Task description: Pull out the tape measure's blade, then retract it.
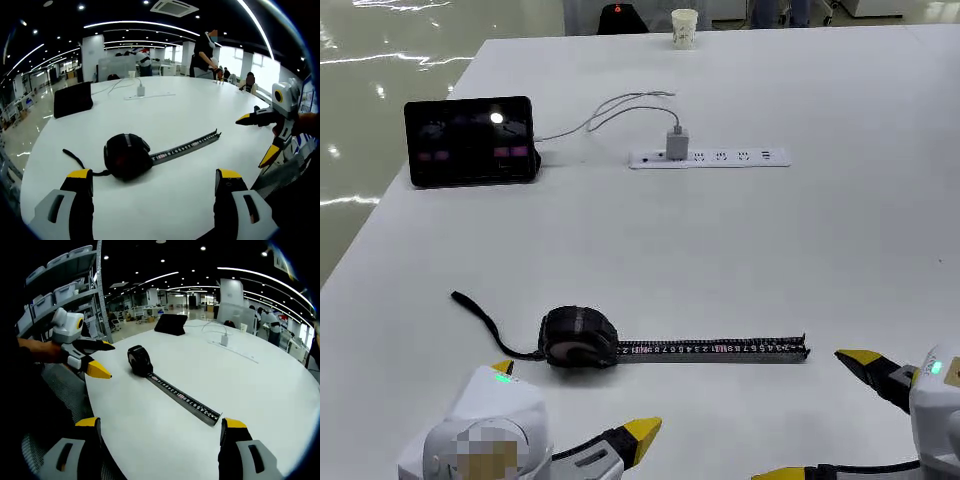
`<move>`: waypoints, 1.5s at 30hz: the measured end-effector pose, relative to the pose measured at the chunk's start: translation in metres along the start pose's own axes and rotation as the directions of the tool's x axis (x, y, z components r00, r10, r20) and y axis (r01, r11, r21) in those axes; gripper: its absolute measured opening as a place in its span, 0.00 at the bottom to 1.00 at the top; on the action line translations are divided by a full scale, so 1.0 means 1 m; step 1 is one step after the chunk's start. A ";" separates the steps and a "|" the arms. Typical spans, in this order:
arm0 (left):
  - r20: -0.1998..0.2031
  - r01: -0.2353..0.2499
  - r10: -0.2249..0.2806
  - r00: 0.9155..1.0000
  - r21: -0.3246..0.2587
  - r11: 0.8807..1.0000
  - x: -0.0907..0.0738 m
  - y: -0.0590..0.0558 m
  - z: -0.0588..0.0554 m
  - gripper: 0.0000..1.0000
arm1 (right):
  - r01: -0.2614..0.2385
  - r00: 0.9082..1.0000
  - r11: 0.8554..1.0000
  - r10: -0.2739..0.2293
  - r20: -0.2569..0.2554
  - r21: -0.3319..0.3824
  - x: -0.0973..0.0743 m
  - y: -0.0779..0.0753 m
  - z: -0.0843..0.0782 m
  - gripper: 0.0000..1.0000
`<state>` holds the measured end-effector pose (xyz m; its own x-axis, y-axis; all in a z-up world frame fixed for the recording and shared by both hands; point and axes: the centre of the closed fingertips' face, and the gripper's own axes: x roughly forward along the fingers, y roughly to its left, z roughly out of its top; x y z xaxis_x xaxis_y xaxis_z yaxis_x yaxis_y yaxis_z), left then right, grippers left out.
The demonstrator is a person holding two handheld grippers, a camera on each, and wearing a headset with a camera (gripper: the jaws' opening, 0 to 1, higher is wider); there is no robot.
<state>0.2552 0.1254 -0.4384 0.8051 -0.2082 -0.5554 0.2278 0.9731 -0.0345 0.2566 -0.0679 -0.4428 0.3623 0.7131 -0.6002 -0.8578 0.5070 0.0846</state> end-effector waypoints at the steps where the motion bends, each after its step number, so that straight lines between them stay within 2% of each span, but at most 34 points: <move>1: 0.001 0.000 0.000 1.000 -0.003 1.000 0.002 0.000 0.001 0.99 | -0.007 1.000 1.000 0.007 -0.002 -0.010 0.000 -0.002 0.000 0.99; 10: 0.007 -0.002 0.002 1.000 0.004 1.000 0.014 0.002 0.007 0.99 | -0.049 0.999 0.997 0.047 -0.024 -0.057 -0.001 -0.014 -0.004 0.99; 17: 0.007 -0.026 0.026 1.000 0.005 1.000 0.022 0.007 0.008 0.99 | -0.089 0.996 0.991 0.085 -0.039 -0.102 0.001 -0.023 -0.004 0.99; 23: 0.007 -0.053 0.053 0.999 -0.004 0.999 0.028 0.014 0.009 0.99 | -0.114 0.993 0.985 0.108 -0.053 -0.131 0.006 -0.033 -0.004 0.96; 30: 0.005 -0.062 0.062 0.998 -0.021 0.998 0.035 0.019 0.009 0.99 | -0.151 0.986 0.976 0.138 -0.088 -0.159 0.014 -0.040 -0.006 0.95; 35: -0.002 -0.070 0.070 0.998 -0.034 0.997 0.040 0.022 0.008 0.99 | -0.177 0.981 0.967 0.157 -0.115 -0.185 0.019 -0.048 -0.008 0.92; 45: -0.006 -0.086 0.086 0.996 -0.063 0.994 0.048 0.028 0.007 0.99 | -0.220 0.969 0.944 0.184 -0.163 -0.245 0.024 -0.059 -0.013 0.79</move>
<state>0.3038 0.1418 -0.4603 0.8182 -0.1231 -0.5616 0.1227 0.9917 -0.0385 0.3108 -0.0869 -0.4725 0.1343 0.7053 -0.6960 -0.9789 0.2036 0.0174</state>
